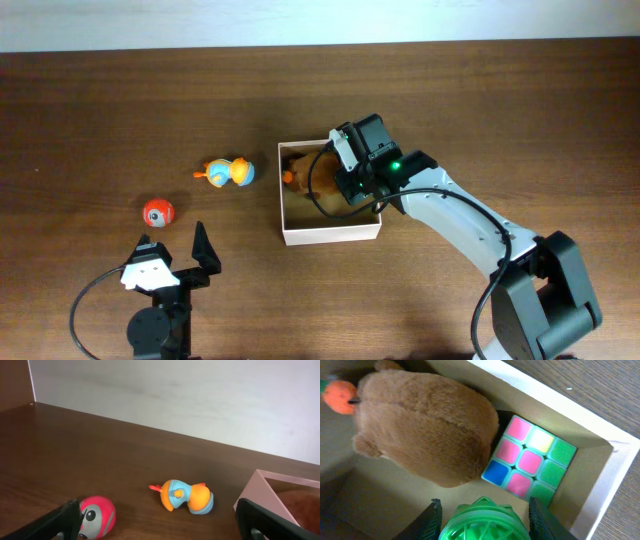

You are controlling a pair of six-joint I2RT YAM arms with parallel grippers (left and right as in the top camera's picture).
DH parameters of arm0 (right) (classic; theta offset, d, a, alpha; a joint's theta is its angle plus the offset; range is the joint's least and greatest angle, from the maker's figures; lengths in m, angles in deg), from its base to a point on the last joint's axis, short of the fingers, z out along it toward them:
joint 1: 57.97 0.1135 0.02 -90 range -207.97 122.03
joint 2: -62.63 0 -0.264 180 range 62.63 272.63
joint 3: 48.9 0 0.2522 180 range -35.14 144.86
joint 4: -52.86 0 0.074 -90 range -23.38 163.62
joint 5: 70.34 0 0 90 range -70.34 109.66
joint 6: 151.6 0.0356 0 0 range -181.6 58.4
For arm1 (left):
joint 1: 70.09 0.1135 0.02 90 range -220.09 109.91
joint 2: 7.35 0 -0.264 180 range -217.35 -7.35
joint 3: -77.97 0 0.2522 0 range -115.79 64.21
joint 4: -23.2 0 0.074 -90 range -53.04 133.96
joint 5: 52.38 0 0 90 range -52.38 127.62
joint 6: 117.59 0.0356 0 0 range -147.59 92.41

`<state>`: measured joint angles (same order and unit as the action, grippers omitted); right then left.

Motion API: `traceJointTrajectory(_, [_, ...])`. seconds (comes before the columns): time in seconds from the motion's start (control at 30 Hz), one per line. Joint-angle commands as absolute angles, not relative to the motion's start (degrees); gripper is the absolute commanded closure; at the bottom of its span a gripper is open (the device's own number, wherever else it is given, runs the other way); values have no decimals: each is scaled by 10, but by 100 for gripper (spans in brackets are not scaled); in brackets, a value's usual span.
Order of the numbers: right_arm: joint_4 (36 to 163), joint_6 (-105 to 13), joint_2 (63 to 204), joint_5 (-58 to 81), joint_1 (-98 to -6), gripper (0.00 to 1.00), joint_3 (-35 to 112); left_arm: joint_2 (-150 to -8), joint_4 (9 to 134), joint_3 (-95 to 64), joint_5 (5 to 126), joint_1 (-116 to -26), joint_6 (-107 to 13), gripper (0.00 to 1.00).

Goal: Pack container
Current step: 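Lower the green ball into the box front and open the right gripper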

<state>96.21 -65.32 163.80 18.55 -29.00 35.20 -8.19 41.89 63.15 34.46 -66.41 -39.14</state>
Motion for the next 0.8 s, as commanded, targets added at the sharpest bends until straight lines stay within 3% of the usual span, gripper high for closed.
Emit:
traceJointTrajectory(0.0, [963,-659,1643,205,-286,66,365,-76,419,635,353,-662,-384,1])
traceJointTrajectory(0.77, [1005,-658,1643,205,-287,68,364,-76,419,635,353,-662,-384,1])
